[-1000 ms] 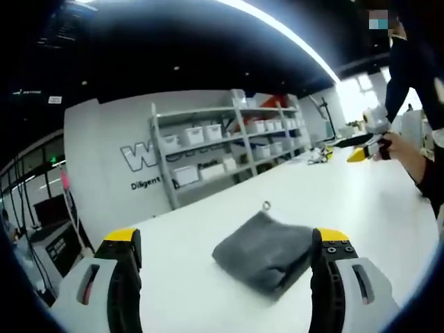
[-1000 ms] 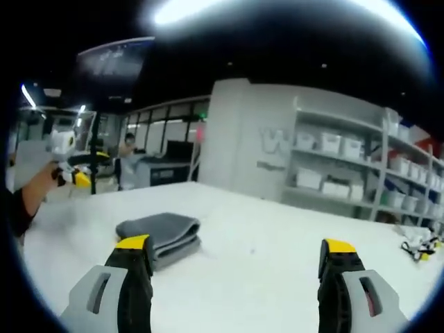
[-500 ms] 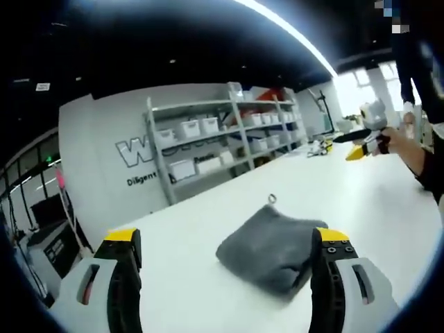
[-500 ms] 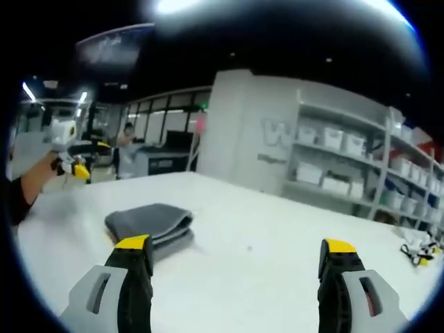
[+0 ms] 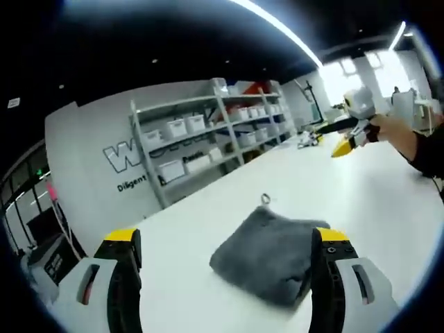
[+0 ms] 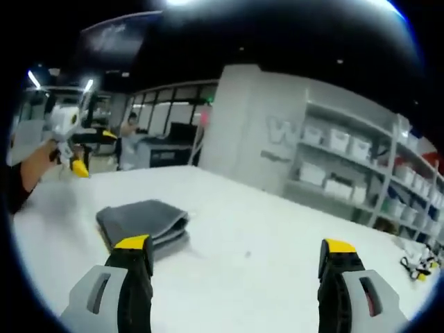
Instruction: Open the folded towel by lifting each exposed corner and separating the folded layers until the towel lies flat within the target outline without major curled edges
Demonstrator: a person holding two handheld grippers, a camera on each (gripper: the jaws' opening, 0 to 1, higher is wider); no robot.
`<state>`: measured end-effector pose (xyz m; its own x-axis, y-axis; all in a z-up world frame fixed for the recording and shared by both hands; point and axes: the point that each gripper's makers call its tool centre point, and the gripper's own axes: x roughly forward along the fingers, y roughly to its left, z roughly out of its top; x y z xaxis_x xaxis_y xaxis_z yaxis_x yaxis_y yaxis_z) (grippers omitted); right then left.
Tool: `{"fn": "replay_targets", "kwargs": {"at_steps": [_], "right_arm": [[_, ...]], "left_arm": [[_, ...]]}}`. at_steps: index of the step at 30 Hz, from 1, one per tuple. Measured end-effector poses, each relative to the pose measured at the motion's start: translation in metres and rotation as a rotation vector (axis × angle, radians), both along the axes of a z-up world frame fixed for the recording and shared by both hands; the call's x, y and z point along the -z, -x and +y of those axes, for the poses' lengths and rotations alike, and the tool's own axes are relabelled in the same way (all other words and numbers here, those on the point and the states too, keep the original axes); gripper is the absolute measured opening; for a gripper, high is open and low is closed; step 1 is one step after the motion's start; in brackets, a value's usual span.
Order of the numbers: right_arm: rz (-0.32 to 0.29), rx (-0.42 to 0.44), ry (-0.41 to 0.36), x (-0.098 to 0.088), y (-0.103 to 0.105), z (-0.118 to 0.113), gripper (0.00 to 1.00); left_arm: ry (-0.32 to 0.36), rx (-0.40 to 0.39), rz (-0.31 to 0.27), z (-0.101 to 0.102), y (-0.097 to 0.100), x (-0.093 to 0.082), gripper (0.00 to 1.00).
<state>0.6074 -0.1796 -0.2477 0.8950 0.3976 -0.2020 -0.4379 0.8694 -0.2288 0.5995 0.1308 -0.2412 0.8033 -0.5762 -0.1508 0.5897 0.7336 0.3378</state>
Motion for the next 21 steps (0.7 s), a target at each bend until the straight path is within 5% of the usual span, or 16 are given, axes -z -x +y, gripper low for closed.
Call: {"fn": "replay_targets", "kwargs": {"at_steps": [9,21], "right_arm": [[0.032,-0.035,0.026,0.021,-0.008,0.018,1.0],[0.058,-0.072,0.046,0.038,-0.002,0.04,1.0]], "left_arm": [[-0.15,0.036,-0.013,-0.017,0.005,0.029,1.0],[-0.198,0.087,-0.035,-0.051,0.013,0.035,1.0]]}}
